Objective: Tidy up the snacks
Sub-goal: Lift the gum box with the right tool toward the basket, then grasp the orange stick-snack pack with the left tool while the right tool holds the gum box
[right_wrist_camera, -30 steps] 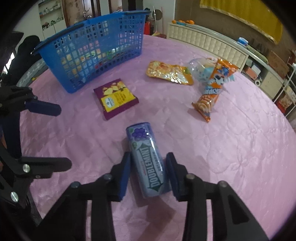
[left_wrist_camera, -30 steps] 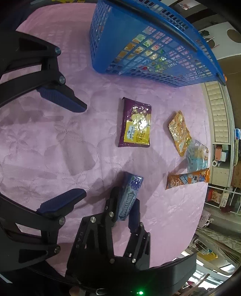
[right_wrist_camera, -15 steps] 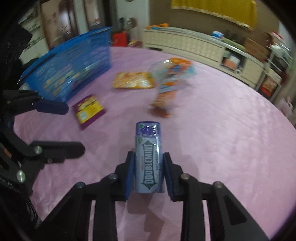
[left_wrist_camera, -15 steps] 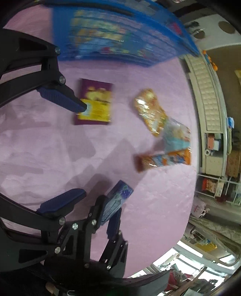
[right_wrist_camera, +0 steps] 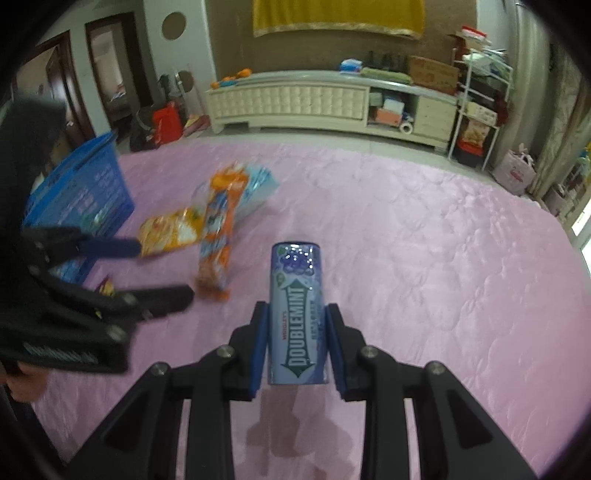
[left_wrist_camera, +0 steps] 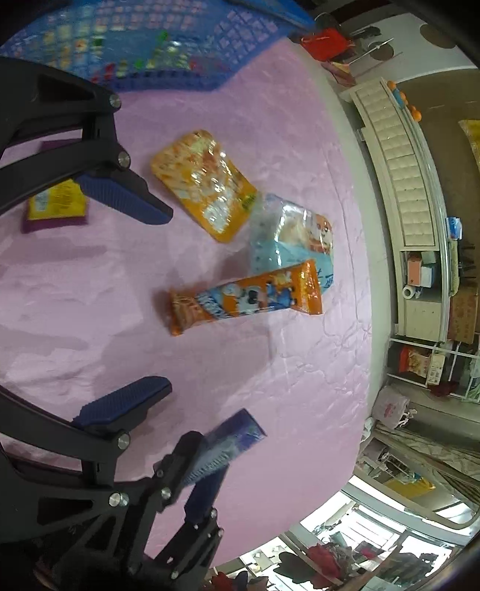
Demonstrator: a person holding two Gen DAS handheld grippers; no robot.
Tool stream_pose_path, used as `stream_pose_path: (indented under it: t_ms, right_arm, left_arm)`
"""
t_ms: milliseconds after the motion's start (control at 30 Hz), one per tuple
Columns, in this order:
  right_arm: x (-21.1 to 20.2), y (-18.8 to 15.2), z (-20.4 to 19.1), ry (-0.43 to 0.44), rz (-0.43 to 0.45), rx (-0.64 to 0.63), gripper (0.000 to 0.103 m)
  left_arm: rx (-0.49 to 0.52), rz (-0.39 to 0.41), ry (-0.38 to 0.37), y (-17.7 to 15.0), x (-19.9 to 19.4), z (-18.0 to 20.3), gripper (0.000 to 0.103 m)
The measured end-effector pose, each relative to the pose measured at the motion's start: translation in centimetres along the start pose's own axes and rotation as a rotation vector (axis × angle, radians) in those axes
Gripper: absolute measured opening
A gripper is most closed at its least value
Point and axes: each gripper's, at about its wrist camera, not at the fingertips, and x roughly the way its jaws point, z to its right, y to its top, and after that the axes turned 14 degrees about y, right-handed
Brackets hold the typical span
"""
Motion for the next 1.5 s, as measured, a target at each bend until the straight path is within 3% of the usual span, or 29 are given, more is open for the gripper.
stream_pose_path:
  t_ms: [167,333,433,567,767,800,1133,1500]
  right_arm:
    - [1.3,1.4,1.5,-0.025,0.014,0.069,0.034]
    - [1.8,1.8,2.4,0.005,0.023,0.109,0.034]
    - [1.7,1.7,2.9,0.006,0.025,0.122,0.035]
    - [1.4,1.5,3.6,0.027,0.035,0.172,0.035]
    - [1.4,1.5,3.5,0.037,0.03,0.183,0.035]
    - [1.4,1.5,3.5,0.036,0.03,0.184,0.035]
    - [-1.1,0.8,1.1,0.03,0.026,0.184,0.035]
    - [-5.7,1.5,-5.2,0.019,0.076,0.125,0.035]
  left_arm:
    - [0.006,-0.015,0.015,1.4,1.9,0.2,0.083]
    - [0.025,-0.039,0.015,2.1,3.5,0.8,0.083]
    - [0.041,-0.038,0.023,2.1,3.7,1.6,0.078]
    - [0.029,-0.046,0.009,2.5,4.0,2.1,0.06]
    - [0.027,-0.088,-0.02,2.7,4.1,2.0,0.024]
    - [0.029,-0.088,-0.022,2.7,4.0,2.1,0.022]
    - [0.058,-0.042,-0.046,-0.1,-0.6,1.2,0.022]
    - [0.094,0.066,-0.044,-3.1,-8.5,-1.7,0.022]
